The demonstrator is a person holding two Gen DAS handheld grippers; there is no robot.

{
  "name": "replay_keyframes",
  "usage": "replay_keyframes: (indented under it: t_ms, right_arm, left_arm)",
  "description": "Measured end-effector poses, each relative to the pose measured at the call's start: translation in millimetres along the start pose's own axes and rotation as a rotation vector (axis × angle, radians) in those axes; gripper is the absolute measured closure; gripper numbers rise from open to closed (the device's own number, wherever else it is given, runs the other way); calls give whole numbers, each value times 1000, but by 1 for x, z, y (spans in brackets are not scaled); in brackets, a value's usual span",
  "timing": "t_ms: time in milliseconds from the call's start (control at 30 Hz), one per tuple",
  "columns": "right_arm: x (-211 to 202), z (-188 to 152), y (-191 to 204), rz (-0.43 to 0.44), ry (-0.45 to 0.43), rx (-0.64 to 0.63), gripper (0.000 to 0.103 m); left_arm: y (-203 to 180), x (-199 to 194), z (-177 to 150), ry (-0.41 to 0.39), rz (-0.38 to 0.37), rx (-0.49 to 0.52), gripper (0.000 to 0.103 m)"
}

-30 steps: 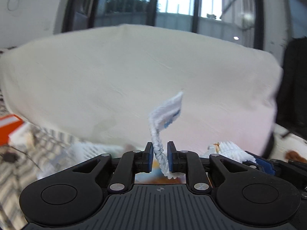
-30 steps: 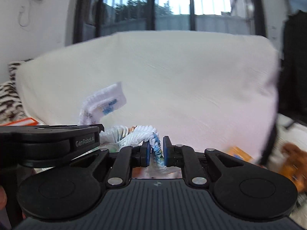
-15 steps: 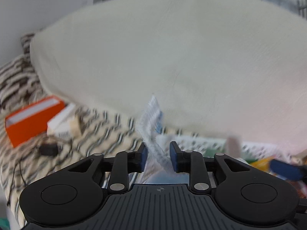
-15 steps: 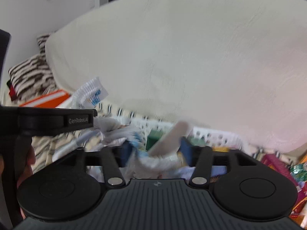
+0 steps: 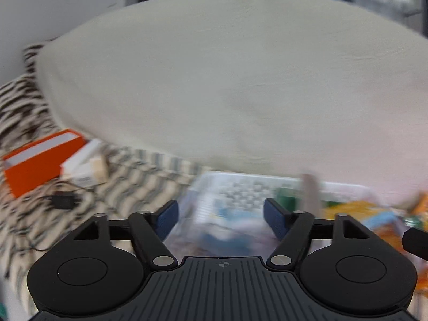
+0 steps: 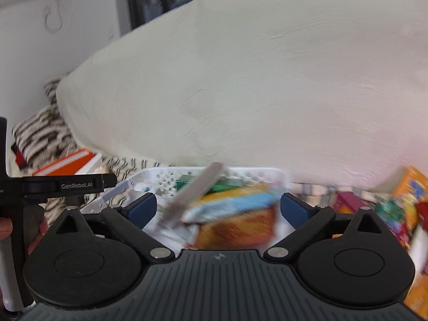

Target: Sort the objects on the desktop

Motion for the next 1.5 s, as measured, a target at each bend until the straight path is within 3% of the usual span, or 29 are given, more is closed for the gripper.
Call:
replay_keyframes:
  t_ms: [67, 167, 267, 333, 467, 667, 767, 933, 1033, 1167, 1233, 1267, 1300, 1333, 1367, 1500]
  right_arm:
    - [-18, -18, -28, -23, -3, 59, 1]
    - [-40, -49, -72, -112, -6, 113, 1]
    - [-56, -81, -124, -226, 1, 179, 1]
    - [-65, -101, -158, -298, 10, 253, 1]
    - [-77, -127, -200, -339, 30, 372, 1]
    - [-58, -129, -219, -246, 22, 458, 1]
    - [-41, -120, -220, -167, 3, 517, 1]
    - [-20, -107, -208, -137, 0, 491, 1]
    - [-19, -106, -202, -194, -10, 442, 1]
    - [-23, -113, -214, -384, -16, 415, 1]
    - [-16, -120, -224, -371, -1, 465, 10]
    - [-12, -124, -228, -345, 9, 494, 35]
    - [-6, -129, -234, -331, 35, 533, 67]
    - [-3, -134, -238, -359, 51, 557, 80]
    - [-3, -137, -241, -377, 54, 563, 85]
    - [-3, -140, -234, -360, 55, 562, 86]
  left_arm:
    - [-22, -10, -10, -14, -18, 19, 18]
    - [-67, -31, -30, -34, -128, 47, 17]
    - [-123, -55, -57, -59, -259, 81, 3]
    - [-160, -65, -80, -76, -331, 112, 1]
    - [-221, -49, -127, -3, -418, 212, 0]
    - [-240, 2, -163, 90, -370, 283, 1]
    - [-232, 15, -164, 106, -316, 273, 1]
    - [-218, 25, -160, 144, -302, 204, 1]
    - [-213, 30, -160, 188, -326, 154, 1]
    - [-206, 30, -162, 210, -327, 130, 1]
    - [-207, 30, -163, 210, -321, 127, 1]
    - [-207, 29, -163, 206, -318, 132, 1]
    - [-208, 28, -164, 201, -313, 140, 1]
    - [-209, 28, -164, 194, -304, 150, 1]
    - [-209, 27, -164, 192, -300, 156, 1]
    - [-210, 24, -165, 179, -292, 173, 1]
Point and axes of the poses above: each gripper's, at about its wrist camera, not at the fingertips, and x roughly the way its jaws point, y to its left, z to its top, the point moved 5 cm from there along x, roughly the way its jaws point, and after that the axes turned 5 degrees about y, right-handed, at the moved point
